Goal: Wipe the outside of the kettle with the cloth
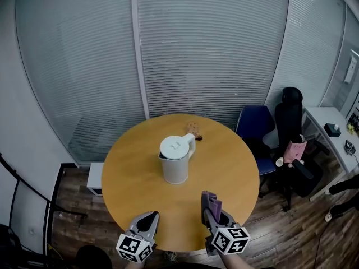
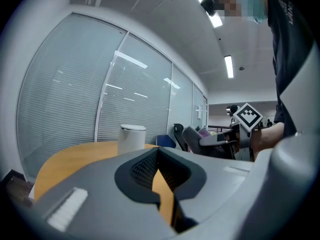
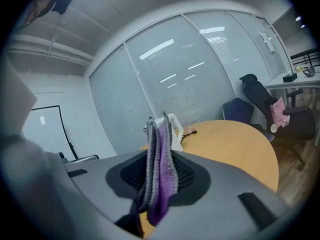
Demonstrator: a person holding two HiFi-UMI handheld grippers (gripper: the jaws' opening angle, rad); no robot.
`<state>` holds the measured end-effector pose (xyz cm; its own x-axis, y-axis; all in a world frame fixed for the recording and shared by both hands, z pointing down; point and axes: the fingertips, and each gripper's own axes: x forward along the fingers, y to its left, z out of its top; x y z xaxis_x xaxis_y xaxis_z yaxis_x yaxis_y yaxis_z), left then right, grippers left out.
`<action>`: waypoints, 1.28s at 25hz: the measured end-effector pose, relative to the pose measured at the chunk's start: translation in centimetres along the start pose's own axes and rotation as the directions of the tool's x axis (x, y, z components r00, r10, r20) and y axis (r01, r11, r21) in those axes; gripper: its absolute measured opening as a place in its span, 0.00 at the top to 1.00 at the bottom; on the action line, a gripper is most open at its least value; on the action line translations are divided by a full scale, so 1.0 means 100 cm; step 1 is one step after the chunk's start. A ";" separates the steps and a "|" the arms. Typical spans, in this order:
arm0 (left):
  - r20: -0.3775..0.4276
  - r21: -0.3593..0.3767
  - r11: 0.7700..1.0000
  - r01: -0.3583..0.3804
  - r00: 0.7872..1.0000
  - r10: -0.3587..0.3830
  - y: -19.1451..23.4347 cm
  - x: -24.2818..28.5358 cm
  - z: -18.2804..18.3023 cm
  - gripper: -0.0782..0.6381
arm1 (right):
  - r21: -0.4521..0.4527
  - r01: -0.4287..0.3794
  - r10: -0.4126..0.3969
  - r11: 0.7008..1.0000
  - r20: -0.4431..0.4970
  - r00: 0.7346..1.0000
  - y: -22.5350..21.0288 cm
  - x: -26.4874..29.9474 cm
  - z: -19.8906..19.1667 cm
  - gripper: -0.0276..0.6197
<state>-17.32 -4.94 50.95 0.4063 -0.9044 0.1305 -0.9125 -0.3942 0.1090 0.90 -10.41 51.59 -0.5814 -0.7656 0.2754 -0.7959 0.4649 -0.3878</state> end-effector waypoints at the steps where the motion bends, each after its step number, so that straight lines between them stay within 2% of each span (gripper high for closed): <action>1: -0.002 0.004 1.000 0.008 1.000 -0.008 0.010 0.004 0.002 0.88 | 0.005 0.012 -0.012 1.000 0.008 1.000 0.003 0.007 0.001 0.80; 8: -0.006 0.053 0.995 0.083 0.997 -0.083 0.063 0.037 0.010 0.88 | 0.049 0.102 -0.104 0.994 0.050 0.993 0.011 0.041 0.001 0.80; 13: -0.011 0.067 0.989 0.132 0.991 -0.131 0.080 0.067 0.013 0.88 | 0.060 0.137 -0.140 0.989 0.058 0.988 0.009 0.052 0.004 0.80; 17: -0.014 0.069 0.989 0.132 0.991 -0.131 0.092 0.092 0.012 0.87 | 0.067 0.134 -0.138 0.989 0.057 0.989 0.005 0.065 0.005 0.80; 23: -0.012 0.069 0.992 0.109 0.994 -0.108 0.104 0.125 0.013 0.87 | 0.066 0.091 -0.093 0.994 0.034 0.995 -0.006 0.088 0.011 0.80; 24: -0.015 0.067 0.992 0.105 0.994 -0.105 0.105 0.131 0.012 0.85 | 0.063 0.084 -0.086 0.994 0.028 0.996 -0.008 0.092 0.013 0.80; 28: -0.043 0.057 0.995 0.086 0.996 -0.084 0.116 0.156 0.010 0.68 | 0.053 0.057 -0.058 0.997 0.014 0.998 -0.019 0.113 0.021 0.80; 32: -0.065 0.049 0.995 0.082 0.995 -0.079 0.123 0.176 0.011 0.59 | 0.040 0.033 -0.033 0.999 0.009 0.999 -0.028 0.132 0.035 0.80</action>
<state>-21.42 -25.91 53.50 0.4793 -0.8579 0.1852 -0.8773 -0.4747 0.0712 -3.94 -23.43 53.28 -0.5530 -0.7847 0.2799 -0.8071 0.4214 -0.4135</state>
